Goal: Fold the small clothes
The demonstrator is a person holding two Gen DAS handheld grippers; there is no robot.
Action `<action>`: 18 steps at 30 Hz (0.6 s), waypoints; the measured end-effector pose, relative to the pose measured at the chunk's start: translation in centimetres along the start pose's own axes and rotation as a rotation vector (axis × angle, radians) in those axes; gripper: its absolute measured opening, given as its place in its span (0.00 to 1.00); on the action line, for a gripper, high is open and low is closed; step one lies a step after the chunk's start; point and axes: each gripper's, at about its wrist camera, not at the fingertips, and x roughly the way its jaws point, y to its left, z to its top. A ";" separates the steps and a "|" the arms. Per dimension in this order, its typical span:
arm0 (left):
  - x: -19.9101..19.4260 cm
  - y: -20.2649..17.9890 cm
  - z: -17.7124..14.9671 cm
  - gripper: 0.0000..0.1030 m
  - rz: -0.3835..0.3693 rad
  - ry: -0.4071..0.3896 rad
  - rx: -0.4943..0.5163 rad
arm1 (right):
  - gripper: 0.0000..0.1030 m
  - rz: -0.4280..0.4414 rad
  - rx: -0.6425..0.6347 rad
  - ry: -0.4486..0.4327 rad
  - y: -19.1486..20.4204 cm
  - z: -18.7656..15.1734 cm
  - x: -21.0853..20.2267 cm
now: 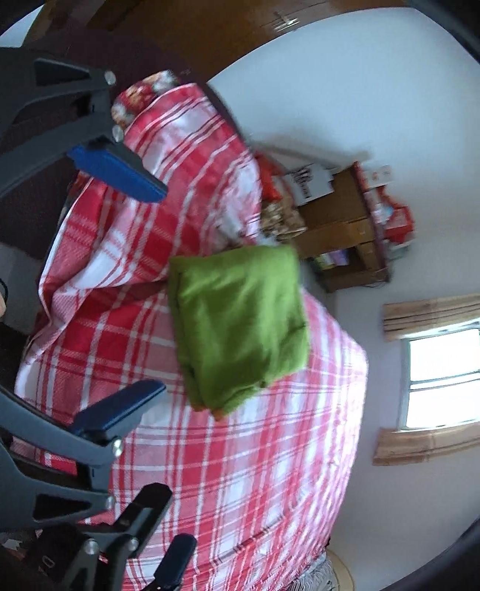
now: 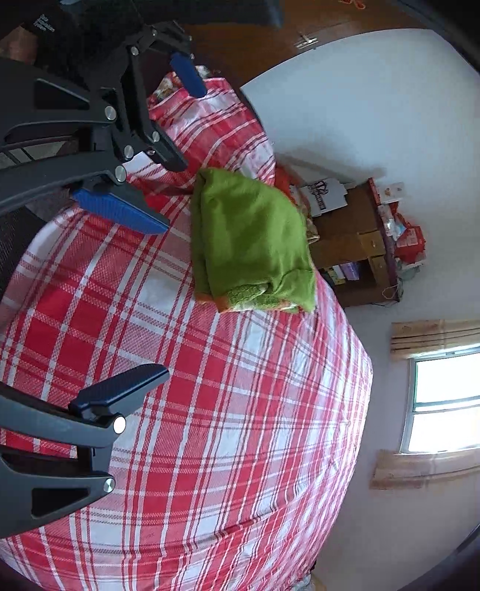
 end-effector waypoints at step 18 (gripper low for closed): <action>-7.8 3.0 2.5 1.00 -0.037 -0.238 -0.076 | 0.72 -0.022 -0.026 -0.305 2.6 4.2 -10.8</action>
